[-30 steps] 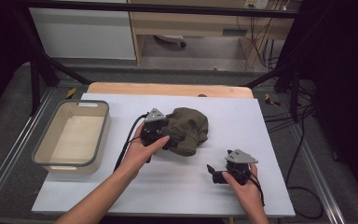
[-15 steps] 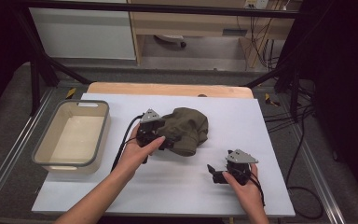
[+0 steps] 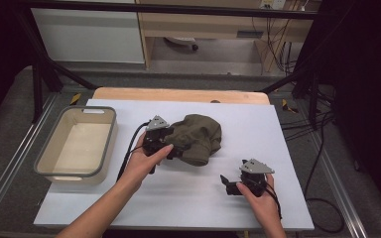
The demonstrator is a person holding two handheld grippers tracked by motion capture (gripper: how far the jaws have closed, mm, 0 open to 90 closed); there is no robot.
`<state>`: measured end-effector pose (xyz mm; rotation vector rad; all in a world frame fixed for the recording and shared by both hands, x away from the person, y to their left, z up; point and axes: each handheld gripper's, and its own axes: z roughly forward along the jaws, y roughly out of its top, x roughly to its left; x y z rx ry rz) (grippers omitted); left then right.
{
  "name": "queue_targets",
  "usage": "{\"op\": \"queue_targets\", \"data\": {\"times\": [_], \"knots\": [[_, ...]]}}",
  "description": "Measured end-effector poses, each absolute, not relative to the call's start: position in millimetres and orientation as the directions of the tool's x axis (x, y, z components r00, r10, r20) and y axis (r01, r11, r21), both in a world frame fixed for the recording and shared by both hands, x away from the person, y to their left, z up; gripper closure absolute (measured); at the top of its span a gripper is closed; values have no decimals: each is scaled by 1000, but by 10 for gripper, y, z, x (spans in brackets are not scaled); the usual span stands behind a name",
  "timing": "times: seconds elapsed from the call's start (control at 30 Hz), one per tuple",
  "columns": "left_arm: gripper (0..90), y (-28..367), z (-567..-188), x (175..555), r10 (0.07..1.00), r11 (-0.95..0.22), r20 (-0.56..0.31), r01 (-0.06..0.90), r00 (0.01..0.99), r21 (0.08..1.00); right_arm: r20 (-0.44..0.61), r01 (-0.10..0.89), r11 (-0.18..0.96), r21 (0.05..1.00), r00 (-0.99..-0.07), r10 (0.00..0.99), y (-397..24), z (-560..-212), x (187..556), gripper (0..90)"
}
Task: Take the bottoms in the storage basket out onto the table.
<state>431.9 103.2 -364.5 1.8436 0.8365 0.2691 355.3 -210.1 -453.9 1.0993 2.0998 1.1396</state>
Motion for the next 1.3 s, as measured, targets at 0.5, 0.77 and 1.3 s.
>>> {"op": "queue_targets", "data": {"times": [0.5, 0.77, 1.3], "knots": [[76, 1229, -3523, 4261, 642, -165, -214, 405, 736, 899, -46, 415, 314, 854, -540, 840, -2114, -4540, 3557, 22], [77, 1412, -3426, 4233, 662, -153, -193, 383, 724, 911, -51, 413, 313, 855, -535, 843, -2112, -4539, 3555, 22], [79, 1751, -3231, 4107, 698, -143, -139, 327, 702, 934, -58, 412, 321, 853, -537, 842, -2111, -4540, 3556, 23]]}}
